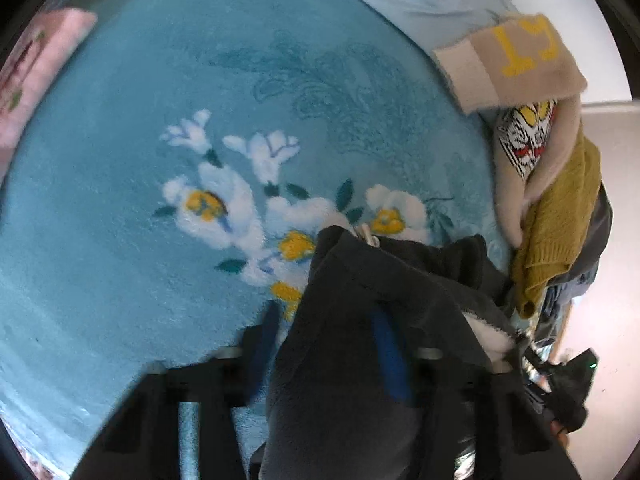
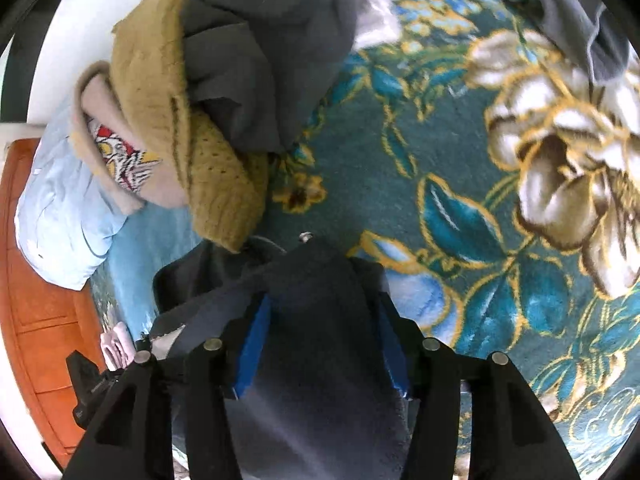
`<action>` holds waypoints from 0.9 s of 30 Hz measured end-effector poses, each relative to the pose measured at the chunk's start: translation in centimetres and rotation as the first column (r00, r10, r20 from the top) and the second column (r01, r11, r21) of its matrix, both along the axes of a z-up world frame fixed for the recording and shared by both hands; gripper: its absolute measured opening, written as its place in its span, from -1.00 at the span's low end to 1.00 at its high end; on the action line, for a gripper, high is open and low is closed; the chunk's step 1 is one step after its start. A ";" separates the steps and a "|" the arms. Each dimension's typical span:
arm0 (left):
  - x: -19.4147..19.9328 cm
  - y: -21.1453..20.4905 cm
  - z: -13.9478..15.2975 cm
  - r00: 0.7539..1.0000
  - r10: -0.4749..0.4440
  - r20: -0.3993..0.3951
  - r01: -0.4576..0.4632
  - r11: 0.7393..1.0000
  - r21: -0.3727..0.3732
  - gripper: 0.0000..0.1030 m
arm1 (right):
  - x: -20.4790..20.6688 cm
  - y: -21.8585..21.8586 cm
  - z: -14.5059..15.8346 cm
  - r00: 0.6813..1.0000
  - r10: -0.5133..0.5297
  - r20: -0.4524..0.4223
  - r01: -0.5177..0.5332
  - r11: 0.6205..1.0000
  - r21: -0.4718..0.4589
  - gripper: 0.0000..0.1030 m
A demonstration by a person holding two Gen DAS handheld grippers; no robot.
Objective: Fold clothes
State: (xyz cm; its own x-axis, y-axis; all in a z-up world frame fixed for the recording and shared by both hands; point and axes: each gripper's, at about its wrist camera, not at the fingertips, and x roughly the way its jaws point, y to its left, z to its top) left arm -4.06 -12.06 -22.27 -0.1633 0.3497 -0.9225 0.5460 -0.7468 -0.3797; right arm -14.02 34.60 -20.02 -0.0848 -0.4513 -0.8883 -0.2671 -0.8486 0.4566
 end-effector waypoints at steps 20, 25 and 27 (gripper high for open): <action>-1.0 -3.3 2.3 0.969 0.155 -0.194 -0.163 0.986 -0.029 -0.97 | -0.2 5.3 0.5 0.994 -0.089 -0.070 0.087 0.996 -0.027 -0.85; -0.5 -7.7 4.0 0.919 0.290 -0.267 -0.313 0.949 -0.047 -0.99 | -0.8 6.4 1.0 0.987 -0.111 -0.114 0.106 0.993 -0.053 -0.85; -0.6 -7.3 3.3 0.931 0.279 -0.237 -0.291 0.957 -0.017 -0.99 | -0.8 5.4 -0.1 0.993 -0.088 -0.081 0.086 0.996 -0.027 -0.85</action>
